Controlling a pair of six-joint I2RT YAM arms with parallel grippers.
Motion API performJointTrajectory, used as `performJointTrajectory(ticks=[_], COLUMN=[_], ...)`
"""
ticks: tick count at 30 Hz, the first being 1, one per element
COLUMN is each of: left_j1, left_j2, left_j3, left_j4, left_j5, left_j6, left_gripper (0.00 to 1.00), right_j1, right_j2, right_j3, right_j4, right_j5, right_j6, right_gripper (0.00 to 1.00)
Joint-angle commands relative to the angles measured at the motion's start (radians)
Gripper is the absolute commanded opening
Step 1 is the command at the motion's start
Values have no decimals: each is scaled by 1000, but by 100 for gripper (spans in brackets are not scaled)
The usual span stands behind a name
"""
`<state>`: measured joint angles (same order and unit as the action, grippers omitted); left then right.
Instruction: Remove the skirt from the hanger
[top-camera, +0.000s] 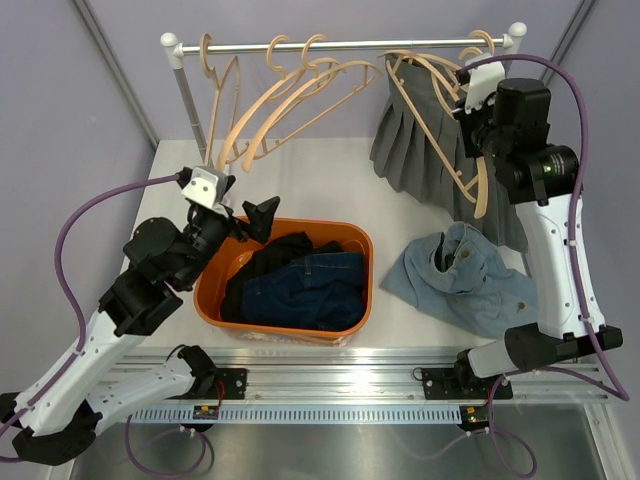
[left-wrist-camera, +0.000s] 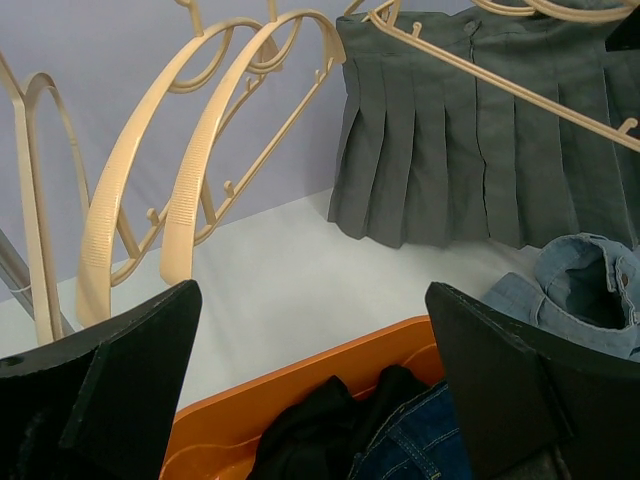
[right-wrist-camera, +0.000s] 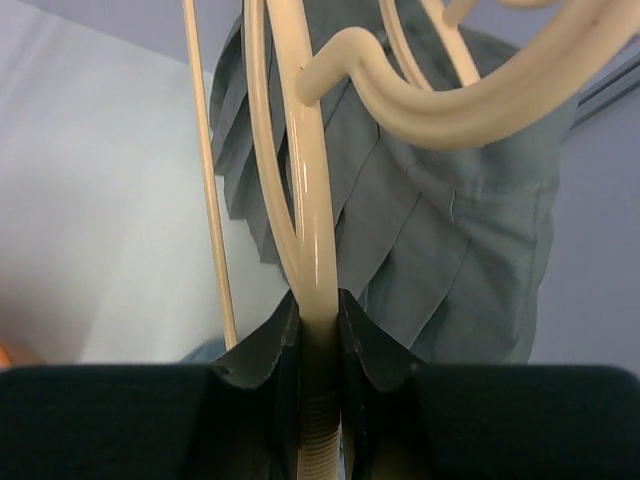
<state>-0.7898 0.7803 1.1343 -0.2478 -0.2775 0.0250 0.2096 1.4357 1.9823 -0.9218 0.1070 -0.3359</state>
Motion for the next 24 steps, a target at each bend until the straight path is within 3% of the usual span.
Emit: performJointTrajectory(ticks=[1,16,24], left_j1=[3,3,3], left_j2=[-3,-47,-81], left_j3=[-5,-38,-59], left_j4=[25,19,12], left_j5=[-5,20,15], left_j6=[-20,-88,-103], left_gripper=[99,99,99], right_j1=[54,166,247], right_j2=[44,348,397], right_j3=[93,381,386], right_j4=[86,93,97], right_j5=[115,296,293], right_j6=[-28,-69,-81], right_gripper=[0,0,0])
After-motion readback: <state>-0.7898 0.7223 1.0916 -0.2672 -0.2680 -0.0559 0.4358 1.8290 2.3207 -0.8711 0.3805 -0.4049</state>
